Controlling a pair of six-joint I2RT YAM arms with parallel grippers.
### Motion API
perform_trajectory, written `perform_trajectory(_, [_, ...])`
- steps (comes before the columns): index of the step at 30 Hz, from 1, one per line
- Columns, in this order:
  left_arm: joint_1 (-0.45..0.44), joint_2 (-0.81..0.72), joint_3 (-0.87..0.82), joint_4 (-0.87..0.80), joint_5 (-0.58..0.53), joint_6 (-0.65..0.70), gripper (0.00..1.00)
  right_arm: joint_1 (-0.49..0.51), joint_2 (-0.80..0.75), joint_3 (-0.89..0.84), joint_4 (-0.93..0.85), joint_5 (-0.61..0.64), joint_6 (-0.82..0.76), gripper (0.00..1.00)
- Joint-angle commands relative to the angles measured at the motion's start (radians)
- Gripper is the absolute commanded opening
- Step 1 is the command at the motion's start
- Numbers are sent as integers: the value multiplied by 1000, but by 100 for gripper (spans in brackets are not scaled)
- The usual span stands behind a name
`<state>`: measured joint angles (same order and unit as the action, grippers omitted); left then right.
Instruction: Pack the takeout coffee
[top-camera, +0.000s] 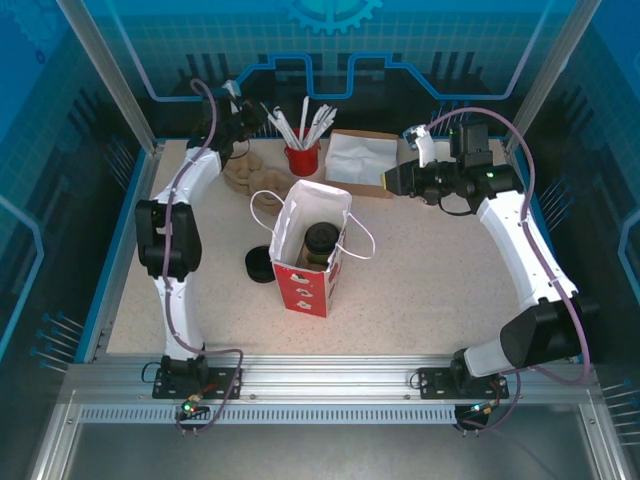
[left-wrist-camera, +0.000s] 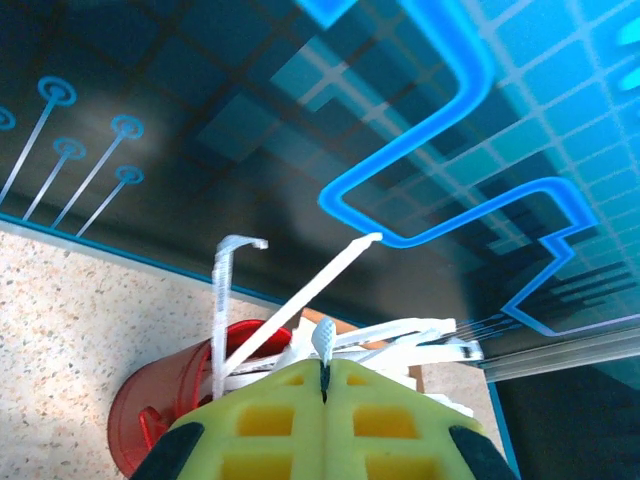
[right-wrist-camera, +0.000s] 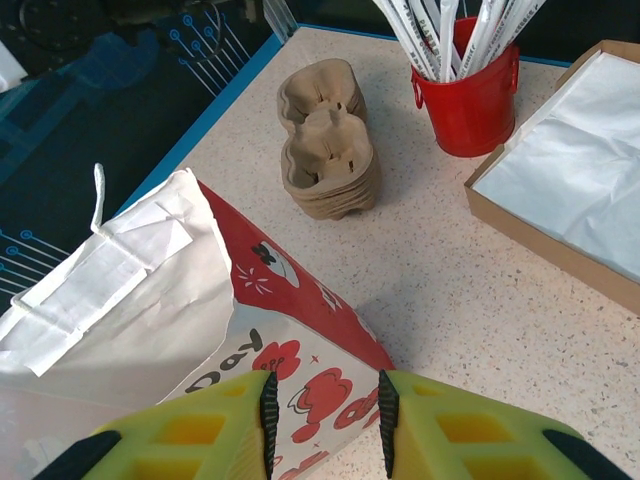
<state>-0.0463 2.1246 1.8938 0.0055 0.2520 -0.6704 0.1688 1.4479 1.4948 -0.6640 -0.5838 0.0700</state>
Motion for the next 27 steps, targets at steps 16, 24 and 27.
perform_trajectory(16, [-35, -339, -32, -211, -47, 262, 0, -12, -11, 2, 74, 1, 60, 35])
perform_trajectory(24, [-61, -507, -30, -313, -35, 330, 0, -12, 23, 32, 95, 27, 103, 35])
perform_trajectory(27, [-69, -565, -25, -354, -11, 338, 0, -7, 39, 46, 92, 32, 105, 35])
